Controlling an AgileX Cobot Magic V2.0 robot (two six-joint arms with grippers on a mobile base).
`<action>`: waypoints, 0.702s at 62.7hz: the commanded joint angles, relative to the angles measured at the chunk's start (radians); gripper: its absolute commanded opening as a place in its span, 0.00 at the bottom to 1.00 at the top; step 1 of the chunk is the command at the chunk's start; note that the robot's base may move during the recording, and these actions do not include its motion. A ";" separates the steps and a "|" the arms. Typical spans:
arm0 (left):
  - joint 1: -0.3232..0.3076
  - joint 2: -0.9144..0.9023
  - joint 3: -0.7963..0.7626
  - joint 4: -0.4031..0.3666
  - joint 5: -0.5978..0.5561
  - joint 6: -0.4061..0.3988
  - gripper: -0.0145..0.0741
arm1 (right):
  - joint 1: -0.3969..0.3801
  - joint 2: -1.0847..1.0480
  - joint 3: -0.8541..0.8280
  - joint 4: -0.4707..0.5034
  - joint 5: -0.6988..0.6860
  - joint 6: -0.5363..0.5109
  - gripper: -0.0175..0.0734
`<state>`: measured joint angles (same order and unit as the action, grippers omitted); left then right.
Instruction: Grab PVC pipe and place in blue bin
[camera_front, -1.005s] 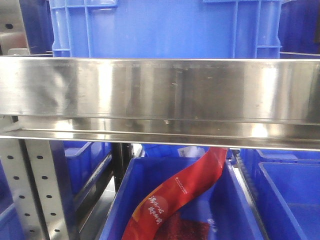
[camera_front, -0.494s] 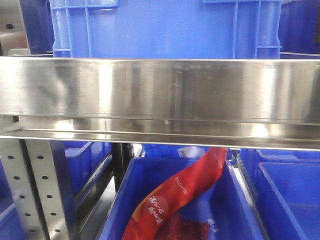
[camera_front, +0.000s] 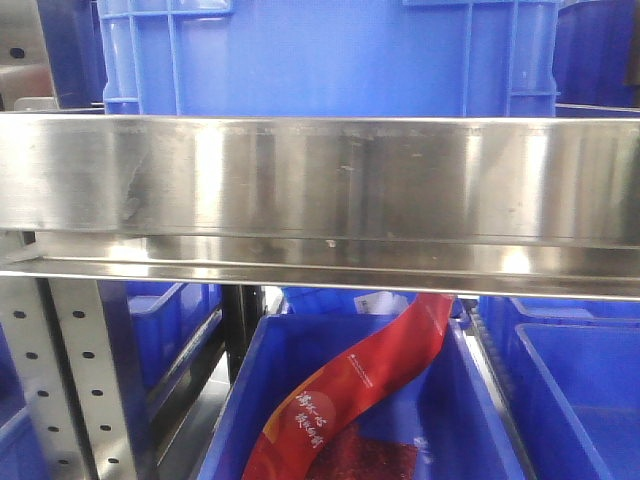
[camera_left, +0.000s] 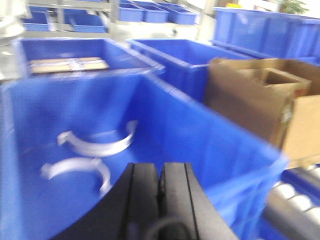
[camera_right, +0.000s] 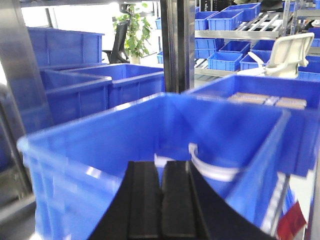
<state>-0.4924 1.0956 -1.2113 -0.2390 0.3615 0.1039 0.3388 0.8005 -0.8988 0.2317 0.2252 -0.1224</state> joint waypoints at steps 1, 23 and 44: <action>-0.008 -0.078 0.133 -0.002 -0.119 0.005 0.04 | 0.000 -0.061 0.080 0.004 -0.046 -0.005 0.01; -0.008 -0.379 0.566 -0.002 -0.330 0.005 0.04 | 0.000 -0.165 0.194 0.007 -0.053 -0.005 0.01; -0.008 -0.543 0.590 -0.002 -0.385 0.005 0.04 | 0.000 -0.165 0.192 0.007 -0.057 -0.005 0.01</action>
<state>-0.4924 0.5697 -0.6217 -0.2390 -0.0055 0.1046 0.3388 0.6400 -0.7056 0.2355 0.1963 -0.1224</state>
